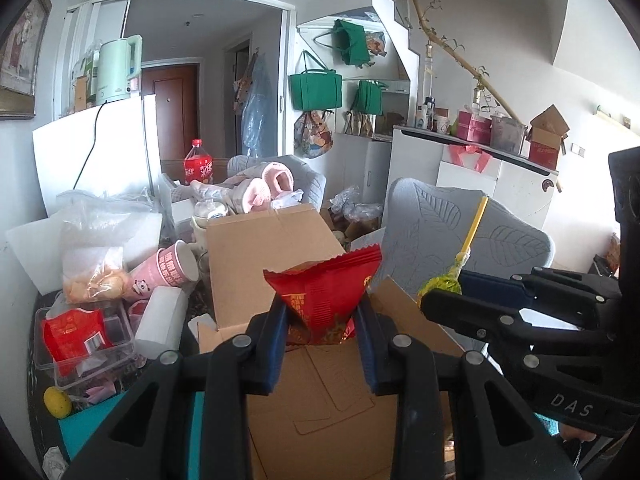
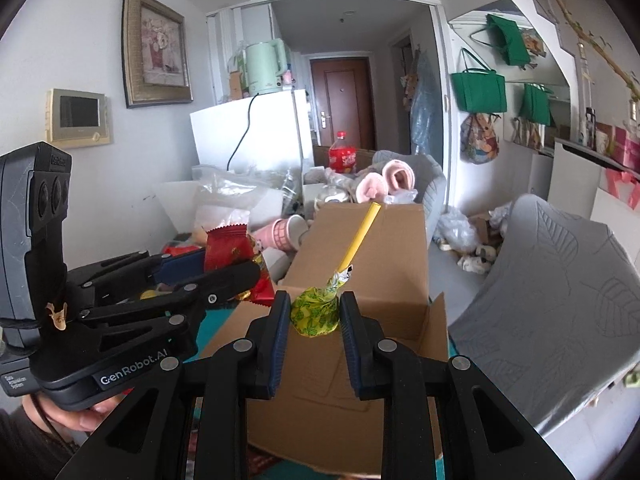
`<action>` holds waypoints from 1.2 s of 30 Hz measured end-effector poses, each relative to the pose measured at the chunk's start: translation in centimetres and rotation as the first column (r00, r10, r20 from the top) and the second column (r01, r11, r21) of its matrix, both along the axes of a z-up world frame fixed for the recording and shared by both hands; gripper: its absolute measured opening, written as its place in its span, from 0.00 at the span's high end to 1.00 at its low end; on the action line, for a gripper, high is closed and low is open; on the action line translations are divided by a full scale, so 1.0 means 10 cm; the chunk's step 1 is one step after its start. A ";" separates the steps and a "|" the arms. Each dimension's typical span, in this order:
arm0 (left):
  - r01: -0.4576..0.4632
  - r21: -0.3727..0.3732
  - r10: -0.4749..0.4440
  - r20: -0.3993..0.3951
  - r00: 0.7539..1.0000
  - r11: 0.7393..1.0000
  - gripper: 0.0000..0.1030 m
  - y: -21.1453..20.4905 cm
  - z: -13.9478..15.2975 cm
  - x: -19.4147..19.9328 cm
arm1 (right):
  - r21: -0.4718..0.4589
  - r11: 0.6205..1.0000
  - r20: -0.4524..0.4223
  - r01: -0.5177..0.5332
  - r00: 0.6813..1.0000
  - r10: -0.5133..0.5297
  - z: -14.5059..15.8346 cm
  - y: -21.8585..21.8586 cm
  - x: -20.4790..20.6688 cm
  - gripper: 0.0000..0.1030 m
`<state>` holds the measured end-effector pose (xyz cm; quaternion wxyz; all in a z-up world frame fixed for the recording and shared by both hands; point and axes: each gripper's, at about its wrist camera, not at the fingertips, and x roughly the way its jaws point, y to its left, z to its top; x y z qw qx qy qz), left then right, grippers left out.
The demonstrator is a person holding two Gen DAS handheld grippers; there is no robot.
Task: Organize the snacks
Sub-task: 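Carry the red packet and lollipop into the cardboard box and open both tools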
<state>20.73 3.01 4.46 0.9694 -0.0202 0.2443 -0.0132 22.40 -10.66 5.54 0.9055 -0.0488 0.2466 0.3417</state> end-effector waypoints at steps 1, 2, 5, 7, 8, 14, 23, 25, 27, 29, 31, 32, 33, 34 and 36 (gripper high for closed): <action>-0.007 0.004 0.007 -0.010 1.000 1.000 0.70 0.02 -0.03 0.07 | -0.010 1.000 -0.003 0.004 1.000 -0.004 -0.02 0.03 0.07 0.76; -0.013 0.005 0.013 -0.027 1.000 1.000 0.70 0.05 -0.08 0.15 | -0.021 1.000 -0.018 0.010 1.000 -0.010 -0.05 0.07 0.15 0.76; -0.030 0.004 0.030 -0.082 0.996 1.000 0.70 0.13 -0.20 0.38 | -0.044 0.999 -0.058 0.008 0.998 -0.011 -0.15 0.17 0.38 0.76; -0.047 0.023 0.049 -0.110 0.993 0.999 0.70 0.15 -0.30 0.50 | -0.069 0.997 -0.085 0.017 0.996 -0.023 -0.24 0.23 0.53 0.76; -0.051 0.034 0.055 -0.123 0.991 0.998 0.70 0.16 -0.35 0.54 | -0.082 0.996 -0.098 0.022 0.995 -0.030 -0.29 0.25 0.60 0.76; -0.055 0.050 0.066 -0.246 0.967 0.997 0.70 0.20 -0.68 0.84 | -0.161 0.987 -0.203 0.013 0.978 -0.046 -0.65 0.41 0.90 0.76; -0.076 0.091 0.104 -0.360 0.927 0.993 0.70 0.24 -1.01 0.98 | -0.247 0.969 -0.304 0.014 0.948 -0.092 -1.05 0.49 1.05 0.75; -0.092 0.084 0.117 -0.380 0.918 0.992 0.70 0.27 -1.05 1.00 | -0.275 0.961 -0.292 0.016 0.951 -0.099 -1.08 0.51 1.02 0.75; -0.103 0.079 0.126 -0.392 0.911 0.992 0.70 0.30 -1.08 0.99 | -0.300 0.954 -0.282 0.019 0.953 -0.108 -1.11 0.53 1.01 0.75; -0.113 0.101 0.145 -0.401 0.905 0.988 0.69 0.29 -1.10 0.98 | -0.316 0.948 -0.279 0.028 0.953 -0.121 -1.12 0.54 1.01 0.75; -0.122 0.116 0.159 -0.408 0.899 0.986 0.69 0.29 -1.11 0.96 | -0.331 0.943 -0.274 0.040 0.952 -0.137 -1.13 0.53 1.01 0.73; -0.127 0.120 0.166 -0.413 0.895 0.985 0.68 0.29 -1.11 0.95 | -0.337 0.940 -0.273 0.048 0.951 -0.146 -1.13 0.53 1.01 0.64; -0.137 0.127 0.178 -0.421 0.890 0.982 0.67 0.29 -1.10 0.95 | -0.341 0.938 -0.272 0.055 0.950 -0.154 -1.13 0.52 1.01 0.53; -0.144 0.129 0.186 -0.425 0.886 0.981 0.60 0.30 -1.09 0.94 | -0.342 0.938 -0.272 0.060 0.949 -0.159 -1.13 0.51 1.00 0.48; -0.157 0.128 0.197 -0.416 0.888 0.979 0.38 0.30 -1.04 0.91 | -0.331 0.941 -0.275 0.065 0.948 -0.162 -1.09 0.47 0.99 0.46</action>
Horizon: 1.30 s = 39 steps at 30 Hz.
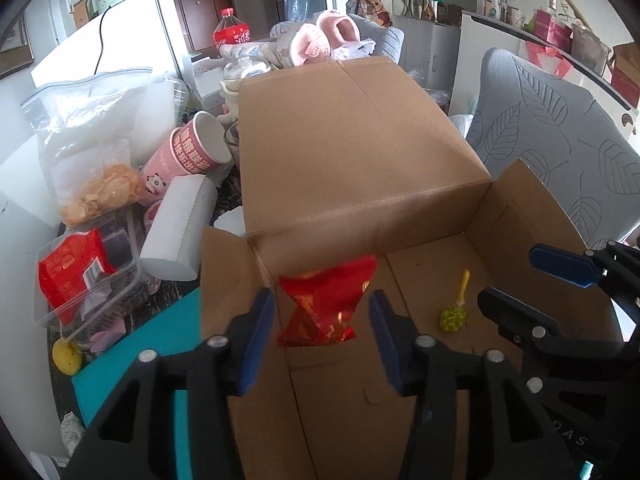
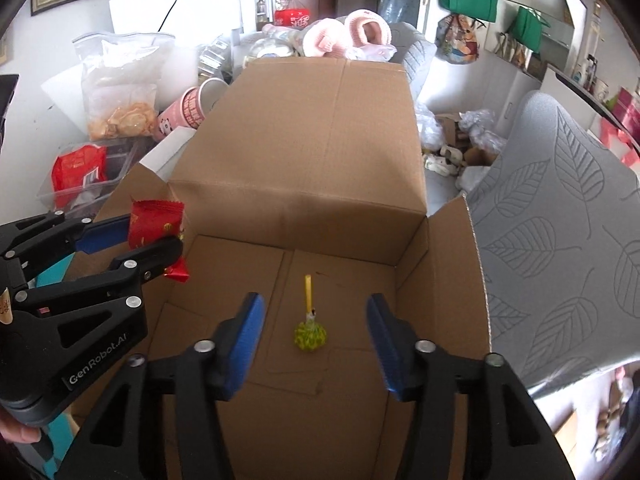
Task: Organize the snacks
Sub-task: 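Carry the red packet and lollipop into the cardboard box and open both tools, then withdraw both tools from the box back toward the snack pile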
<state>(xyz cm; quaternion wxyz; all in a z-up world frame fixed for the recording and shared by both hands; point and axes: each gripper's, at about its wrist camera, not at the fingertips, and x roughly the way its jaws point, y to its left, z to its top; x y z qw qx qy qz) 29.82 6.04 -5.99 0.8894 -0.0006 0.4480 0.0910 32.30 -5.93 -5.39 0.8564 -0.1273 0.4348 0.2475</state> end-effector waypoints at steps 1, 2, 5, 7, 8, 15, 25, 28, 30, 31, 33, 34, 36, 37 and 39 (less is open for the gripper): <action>-0.004 0.004 0.004 0.012 1.000 1.000 0.26 0.00 0.03 -0.02 | 0.003 1.000 -0.002 0.006 1.000 -0.006 0.02 -0.02 -0.01 0.46; -0.009 0.012 0.009 0.027 1.000 1.000 0.24 0.00 0.07 -0.04 | 0.004 1.000 -0.001 0.013 1.000 -0.013 0.04 -0.04 -0.02 0.47; -0.006 0.006 0.005 0.049 0.999 1.000 0.24 -0.02 0.20 -0.12 | 0.010 1.000 0.017 0.026 1.000 -0.027 0.15 -0.10 -0.07 0.47; -0.004 0.006 0.004 0.061 0.998 1.000 0.24 -0.03 0.29 -0.16 | 0.016 0.999 0.034 0.035 0.999 -0.036 0.23 -0.15 -0.11 0.47; -0.002 0.004 0.001 0.070 0.998 1.000 0.24 -0.04 0.33 -0.19 | 0.020 0.999 0.042 0.039 0.998 -0.040 0.28 -0.17 -0.14 0.47; 0.017 0.009 -0.018 0.151 0.988 1.000 0.24 -0.14 0.76 -0.47 | 0.053 0.997 0.111 0.048 0.992 -0.054 0.67 -0.33 -0.36 0.47; 0.034 0.007 -0.035 0.288 0.957 0.999 0.24 -0.25 1.43 -1.04 | 0.113 0.992 0.267 0.057 0.960 -0.086 1.34 -0.54 -0.89 0.47; 0.039 0.033 -0.048 0.333 0.942 0.999 0.24 -0.31 1.64 -1.27 | 0.127 0.990 0.315 0.054 0.945 -0.092 1.52 -0.62 -1.07 0.47; 0.043 0.039 -0.054 0.363 0.930 0.998 0.24 -0.34 1.76 -1.41 | 0.140 0.989 0.347 0.049 0.933 -0.096 1.64 -0.67 -1.20 0.47; 0.044 0.042 -0.057 0.374 0.926 0.998 0.24 -0.36 1.81 -1.48 | 0.146 0.988 0.362 0.046 0.927 -0.097 1.69 -0.70 -1.27 0.47; 0.045 0.051 -0.062 0.395 0.917 0.998 0.24 -0.39 1.89 -1.62 | 0.155 0.987 0.387 0.043 0.917 -0.100 1.77 -0.75 -1.41 0.44; 0.047 0.056 -0.066 0.404 0.912 0.997 0.24 -0.40 1.92 -1.68 | 0.160 0.986 0.397 0.039 0.912 -0.101 1.81 -0.77 -1.46 0.43; 0.045 0.063 -0.067 0.425 0.903 0.997 0.24 -0.44 1.98 -1.84 | 0.168 0.985 0.417 0.032 0.903 -0.100 1.86 -0.82 -1.60 0.42; 0.044 0.065 -0.068 0.431 0.900 0.997 0.24 -0.45 2.00 -1.89 | 0.170 0.985 0.423 0.029 0.901 -0.099 1.87 -0.83 -1.66 0.42; 0.044 0.068 -0.070 0.439 0.896 0.997 0.24 -0.47 2.02 -1.99 | 0.162 0.986 0.436 0.028 0.895 -0.097 1.87 -0.86 -1.79 0.42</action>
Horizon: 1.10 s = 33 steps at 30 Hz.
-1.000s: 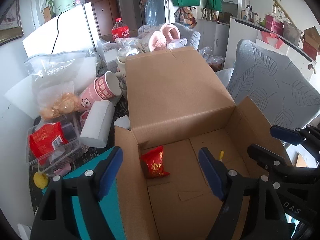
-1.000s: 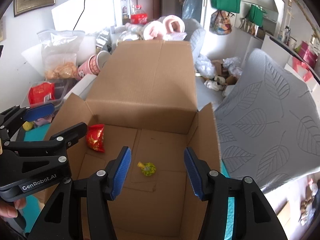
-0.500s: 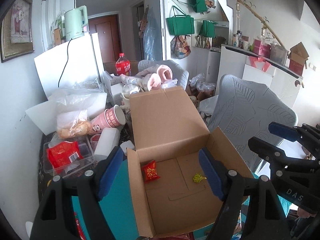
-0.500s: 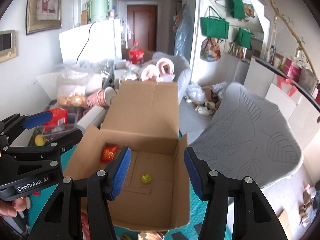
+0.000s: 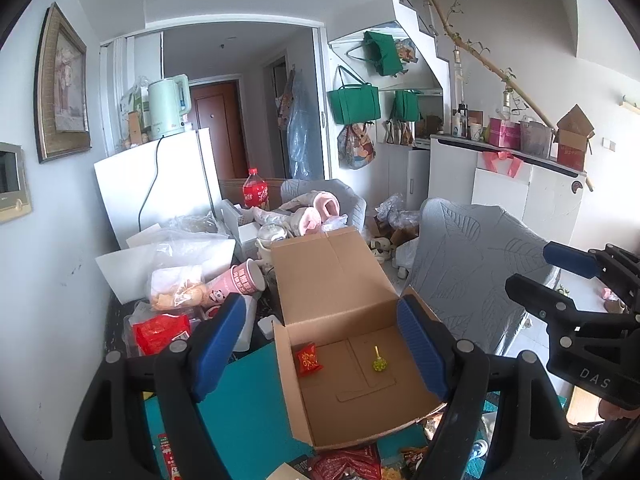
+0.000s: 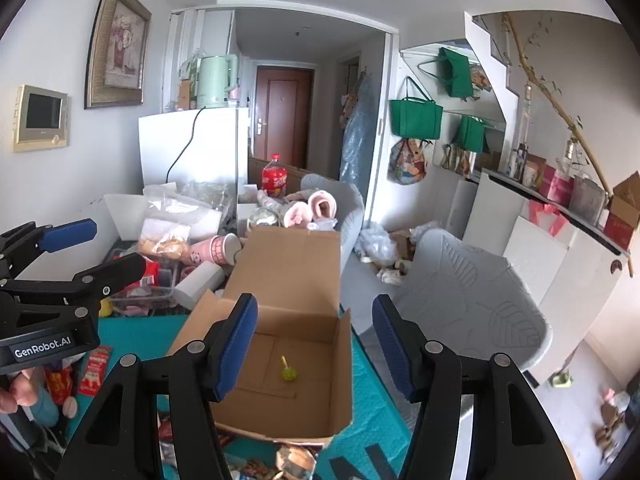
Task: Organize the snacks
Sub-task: 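Withdraw both tools from the box back toward the snack pile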
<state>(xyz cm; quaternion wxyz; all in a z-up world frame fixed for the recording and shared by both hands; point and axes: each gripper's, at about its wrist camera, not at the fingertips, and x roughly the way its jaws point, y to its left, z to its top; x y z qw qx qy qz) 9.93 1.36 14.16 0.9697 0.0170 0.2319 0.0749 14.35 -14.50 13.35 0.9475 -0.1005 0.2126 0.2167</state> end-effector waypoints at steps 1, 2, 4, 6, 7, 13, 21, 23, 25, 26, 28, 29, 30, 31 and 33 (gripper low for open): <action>0.002 0.001 -0.002 0.004 1.000 1.000 0.24 -0.01 0.00 -0.05 | 0.000 1.000 0.009 0.001 1.000 -0.001 -0.01 -0.01 -0.07 0.42; 0.004 0.003 -0.004 0.007 1.000 1.000 0.24 -0.03 -0.01 -0.11 | 0.004 1.000 0.015 0.003 1.000 -0.003 -0.02 -0.02 -0.12 0.42; 0.008 0.004 -0.008 0.009 1.000 1.000 0.24 -0.06 -0.05 -0.22 | 0.012 1.000 0.027 0.005 1.000 -0.005 -0.04 -0.06 -0.24 0.42; 0.017 -0.010 -0.017 0.012 1.000 1.000 0.24 -0.08 -0.12 -0.33 | 0.016 1.000 0.034 0.010 0.999 -0.011 -0.10 -0.11 -0.35 0.42; 0.020 -0.013 -0.020 0.010 1.000 1.000 0.24 -0.10 -0.15 -0.36 | 0.022 1.000 0.036 0.013 0.999 -0.013 -0.13 -0.13 -0.40 0.42; 0.050 -0.042 -0.052 -0.034 0.998 0.998 0.24 -0.17 -0.47 -0.61 | 0.052 0.998 0.028 0.018 0.999 -0.020 -0.36 -0.28 -0.70 0.42; 0.085 -0.091 -0.095 -0.110 0.989 0.992 0.24 -0.24 -0.96 -0.87 | 0.088 0.996 -0.030 0.007 1.000 -0.004 -0.82 -0.46 -1.00 0.42; 0.088 -0.116 -0.103 -0.128 0.986 0.989 0.24 -0.23 -1.07 -0.94 | 0.090 0.996 -0.042 0.022 0.999 -0.018 -0.95 -0.49 -1.08 0.41; 0.085 -0.128 -0.103 -0.138 0.985 0.988 0.24 -0.24 -1.18 -1.01 | 0.088 0.996 -0.065 0.025 0.998 -0.020 -1.07 -0.53 -1.14 0.39; 0.082 -0.122 -0.099 -0.143 0.985 0.989 0.24 -0.25 -1.24 -1.06 | 0.093 0.995 -0.076 0.029 0.997 -0.022 -1.12 -0.55 -1.17 0.39; 0.080 -0.111 -0.097 -0.155 0.983 0.991 0.24 -0.28 -1.33 -1.11 | 0.100 0.994 -0.102 0.034 0.994 -0.023 -1.23 -0.59 -1.21 0.39; 0.078 -0.112 -0.097 -0.165 0.982 0.991 0.24 -0.28 -1.38 -1.14 | 0.103 0.994 -0.115 0.036 0.993 -0.024 -1.28 -0.61 -1.22 0.39; 0.082 -0.119 -0.102 -0.178 0.979 0.990 0.24 -0.29 -1.45 -1.16 | 0.101 0.994 -0.130 0.038 0.991 -0.024 -1.34 -0.62 -1.24 0.39; 0.090 -0.130 -0.114 -0.194 0.974 0.987 0.24 -0.30 -1.51 -1.18 | 0.099 0.994 -0.146 0.040 0.989 -0.025 -1.41 -0.64 -1.25 0.39; 0.109 -0.154 -0.141 -0.218 0.966 0.982 0.24 -0.32 -1.63 -1.22 | 0.096 0.995 -0.169 0.040 0.985 -0.024 -1.52 -0.67 -1.27 0.39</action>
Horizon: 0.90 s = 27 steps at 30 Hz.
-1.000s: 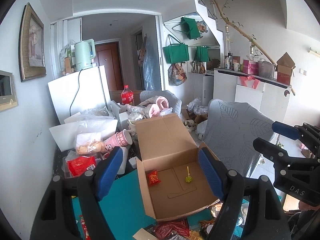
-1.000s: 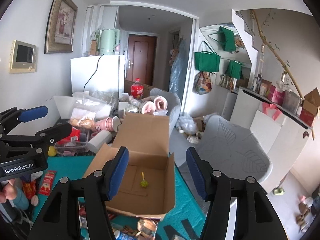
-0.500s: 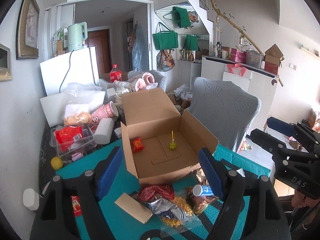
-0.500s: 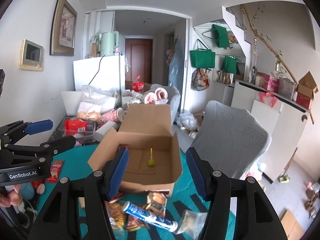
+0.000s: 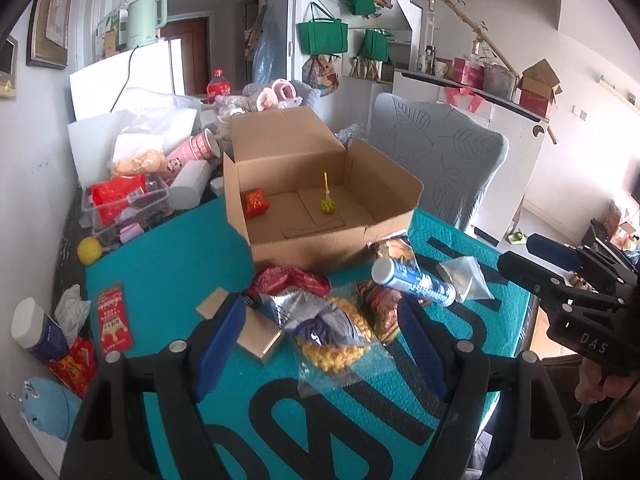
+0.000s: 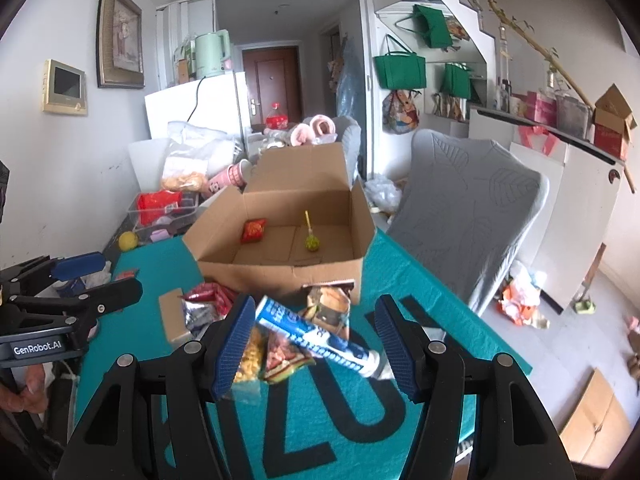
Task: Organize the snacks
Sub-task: 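Withdraw both tools from the box back toward the snack pile, then grasp the silver bag of yellow puffs with the left tool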
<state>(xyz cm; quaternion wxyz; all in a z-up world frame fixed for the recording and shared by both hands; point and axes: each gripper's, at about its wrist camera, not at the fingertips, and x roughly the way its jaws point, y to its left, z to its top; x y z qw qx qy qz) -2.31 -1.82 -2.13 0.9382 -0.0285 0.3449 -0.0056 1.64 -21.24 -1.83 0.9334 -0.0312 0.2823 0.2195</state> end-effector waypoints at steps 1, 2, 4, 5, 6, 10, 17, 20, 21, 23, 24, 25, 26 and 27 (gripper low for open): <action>0.014 -0.010 -0.014 -0.012 1.000 1.000 0.24 -0.01 -0.04 0.00 | 0.000 1.000 -0.014 0.000 1.000 0.000 -0.06 -0.01 -0.01 0.39; 0.024 -0.024 -0.025 -0.028 0.999 0.999 0.24 -0.03 -0.11 -0.01 | 0.001 1.000 -0.026 0.001 1.000 -0.001 -0.12 -0.02 -0.02 0.39; 0.033 -0.058 -0.036 -0.046 0.998 0.998 0.24 -0.04 -0.23 -0.04 | 0.001 1.000 -0.054 0.000 0.999 0.000 -0.23 -0.03 -0.03 0.39; 0.043 -0.076 -0.047 -0.060 0.997 0.996 0.24 -0.05 -0.29 -0.05 | 0.002 1.000 -0.072 -0.004 0.997 0.004 -0.30 -0.02 -0.03 0.39; 0.046 -0.083 -0.052 -0.069 0.996 0.995 0.24 -0.06 -0.34 -0.06 | 0.005 1.000 -0.092 -0.008 0.996 0.008 -0.37 -0.02 -0.04 0.39; 0.027 -0.068 -0.033 -0.086 0.996 0.997 0.24 -0.09 -0.50 -0.07 | 0.019 0.999 -0.166 -0.026 0.986 0.029 -0.65 0.00 -0.05 0.39; -0.009 -0.122 -0.009 -0.145 0.989 0.992 0.24 -0.05 -0.81 0.05 | 0.005 1.000 -0.225 -0.028 0.974 0.029 -1.00 -0.01 -0.04 0.39; -0.035 -0.138 0.015 -0.148 0.989 0.990 0.24 -0.03 -0.87 0.12 | 0.003 1.000 -0.236 -0.030 0.971 0.030 -1.07 -0.05 -0.02 0.39; -0.044 -0.149 0.021 -0.150 0.988 0.988 0.24 -0.02 -0.89 0.16 | 0.000 1.000 -0.238 -0.030 0.971 0.029 -1.09 -0.06 -0.01 0.39; -0.060 -0.167 0.033 -0.158 0.987 0.984 0.24 -0.01 -0.94 0.24 | -0.006 1.000 -0.244 -0.028 0.969 0.026 -1.12 -0.07 0.02 0.39; -0.066 -0.170 0.038 -0.164 0.986 0.983 0.24 -0.02 -0.97 0.28 | -0.004 1.000 -0.248 -0.029 0.968 0.027 -1.14 -0.08 0.04 0.39; -0.070 -0.173 0.040 -0.171 0.984 0.982 0.24 -0.02 -1.00 0.34 | -0.001 1.000 -0.252 -0.029 0.967 0.028 -1.15 -0.10 0.05 0.39; -0.075 -0.174 0.044 -0.177 0.983 0.982 0.24 -0.03 -1.03 0.39 | 0.003 1.000 -0.257 -0.028 0.966 0.028 -1.15 -0.12 0.07 0.39; -0.084 -0.173 0.051 -0.188 0.981 0.981 0.24 -0.04 -1.07 0.45 | 0.007 1.000 -0.260 -0.027 0.965 0.028 -1.16 -0.14 0.09 0.39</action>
